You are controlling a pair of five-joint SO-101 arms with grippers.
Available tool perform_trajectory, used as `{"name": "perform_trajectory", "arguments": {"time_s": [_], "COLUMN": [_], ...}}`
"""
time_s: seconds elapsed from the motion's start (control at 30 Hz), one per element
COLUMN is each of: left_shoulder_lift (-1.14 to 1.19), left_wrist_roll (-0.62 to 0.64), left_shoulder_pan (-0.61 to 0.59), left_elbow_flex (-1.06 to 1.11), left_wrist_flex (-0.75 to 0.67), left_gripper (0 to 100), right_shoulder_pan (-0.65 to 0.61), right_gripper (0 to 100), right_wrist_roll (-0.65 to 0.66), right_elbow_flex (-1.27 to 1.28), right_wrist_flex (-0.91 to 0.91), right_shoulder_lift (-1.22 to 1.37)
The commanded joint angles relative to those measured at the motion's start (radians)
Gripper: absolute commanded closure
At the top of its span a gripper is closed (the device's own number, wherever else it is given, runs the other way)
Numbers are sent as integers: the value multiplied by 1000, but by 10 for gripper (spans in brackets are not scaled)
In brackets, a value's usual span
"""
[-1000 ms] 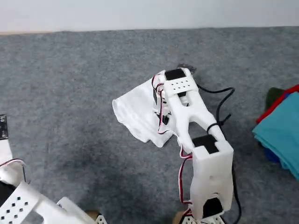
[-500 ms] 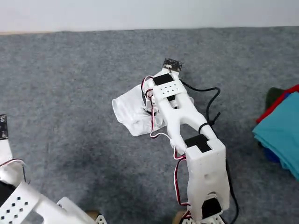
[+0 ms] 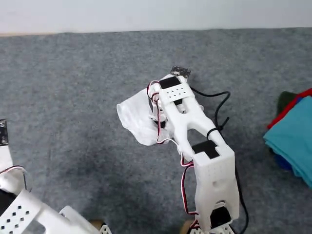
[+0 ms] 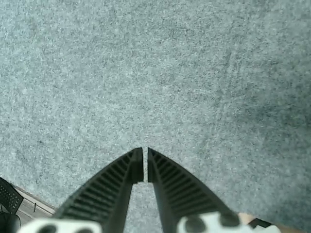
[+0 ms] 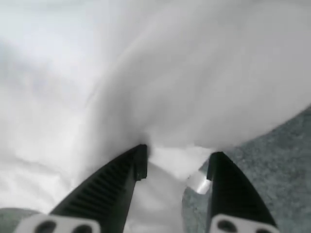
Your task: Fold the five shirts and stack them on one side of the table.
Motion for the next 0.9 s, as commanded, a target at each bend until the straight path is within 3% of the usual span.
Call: {"name": "perform_trajectory", "arguments": {"time_s": [0.0,0.23,0.87], "left_shoulder_lift": [-14,-14,-15], "left_wrist_roll": [-8,-8,-6], "left_shoulder_pan": [0,-2,-3], "left_elbow_flex": [-35,-35,-33], "left_wrist_flex": [-9,-8,20], "left_gripper": [968,968,968], "right_shoulder_pan": [-30,-130,-237], "right_gripper": [781,782,782], "right_wrist_roll": [-3,-9,-5], "right_elbow_flex": [-35,-35,-35], "right_wrist_flex": [44,153,-13], "right_shoulder_lift": [-127,-213,-44]}}
